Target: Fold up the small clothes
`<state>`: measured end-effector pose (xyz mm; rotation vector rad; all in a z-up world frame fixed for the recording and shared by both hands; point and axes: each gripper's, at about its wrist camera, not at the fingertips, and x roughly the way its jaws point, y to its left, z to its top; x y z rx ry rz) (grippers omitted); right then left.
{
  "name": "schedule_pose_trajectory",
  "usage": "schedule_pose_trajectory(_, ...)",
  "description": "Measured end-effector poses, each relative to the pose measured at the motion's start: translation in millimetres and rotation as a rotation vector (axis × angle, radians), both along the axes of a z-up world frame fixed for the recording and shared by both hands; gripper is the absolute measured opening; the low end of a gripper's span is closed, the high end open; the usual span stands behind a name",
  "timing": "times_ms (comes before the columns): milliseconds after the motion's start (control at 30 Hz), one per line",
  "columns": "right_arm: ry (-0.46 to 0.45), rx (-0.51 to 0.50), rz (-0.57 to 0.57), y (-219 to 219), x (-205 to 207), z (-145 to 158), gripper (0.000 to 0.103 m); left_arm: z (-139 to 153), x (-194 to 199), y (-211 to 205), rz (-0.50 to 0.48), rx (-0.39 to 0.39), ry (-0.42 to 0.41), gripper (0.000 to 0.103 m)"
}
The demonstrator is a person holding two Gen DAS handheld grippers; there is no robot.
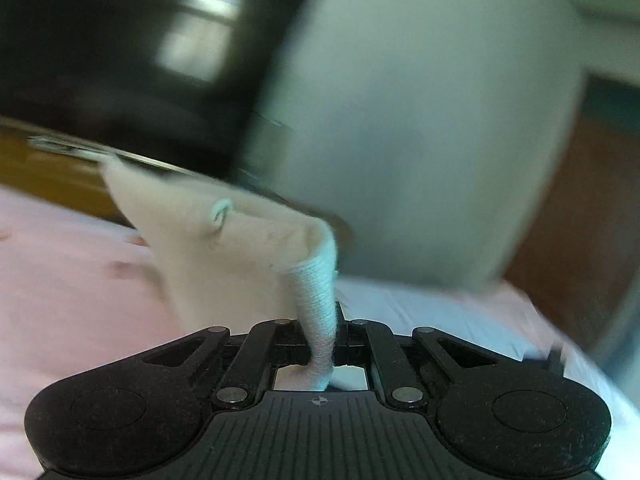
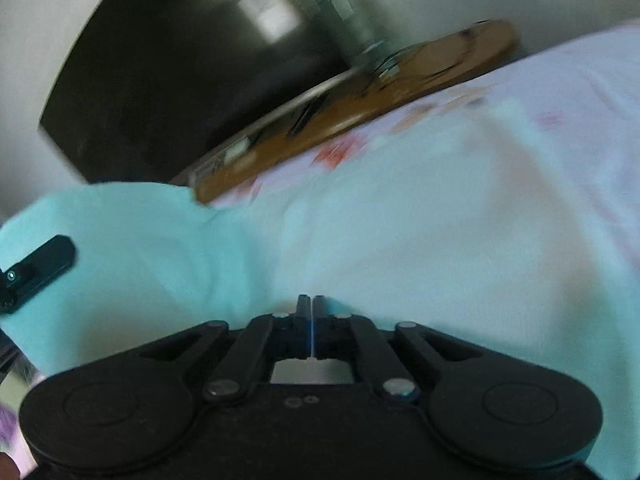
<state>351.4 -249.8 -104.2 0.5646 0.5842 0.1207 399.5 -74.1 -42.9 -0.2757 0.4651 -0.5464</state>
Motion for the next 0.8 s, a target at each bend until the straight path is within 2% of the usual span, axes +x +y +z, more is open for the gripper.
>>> schedule_pose_trajectory(133,-0.047,0.042,-0.112,-59,-41,15,0.008,-30,2,-61,-0.128,0.096,0.090,0.006)
schedule_pose_trajectory(233,-0.057,0.051,-0.153,-91,-64,24,0.022,-67,13,-97,-0.189,0.183,0.196,0.007)
schedule_pose_trajectory(267,-0.062,0.053,-0.165,-98,-69,26,0.028,-70,9,-102,-0.197,0.191,0.213,0.011)
schedule_pose_trajectory(333,-0.069,0.059,-0.177,-109,-79,30,0.038,-63,-4,-100,-0.214,0.167,0.196,0.062)
schedule_pose_trajectory(367,-0.076,0.057,-0.174,-111,-83,30,0.042,-54,-11,-93,-0.213,0.139,0.168,0.067)
schedule_pose_trajectory(433,-0.078,0.056,-0.162,-112,-84,31,0.043,-34,-16,-74,-0.206,0.091,0.118,0.069)
schedule_pose_trajectory(467,-0.075,0.059,-0.147,-112,-82,30,0.043,-28,-6,-64,-0.193,0.073,0.108,0.069)
schedule_pose_trajectory(533,-0.077,0.059,-0.115,-106,-73,29,0.043,-25,6,-39,-0.104,0.063,0.084,0.069)
schedule_pose_trajectory(567,-0.078,0.052,-0.094,-100,-67,30,0.043,-27,16,-28,-0.051,0.074,0.100,0.069)
schedule_pose_trajectory(667,-0.080,-0.006,-0.033,-81,-49,33,0.042,-51,54,4,0.062,0.063,0.253,0.069)
schedule_pose_trajectory(733,-0.068,-0.046,-0.004,-70,-36,34,0.041,-64,69,13,0.088,0.087,0.310,0.069)
schedule_pose_trajectory(800,-0.039,-0.105,0.018,-62,-20,32,0.040,-77,67,17,0.087,0.109,0.320,0.069)
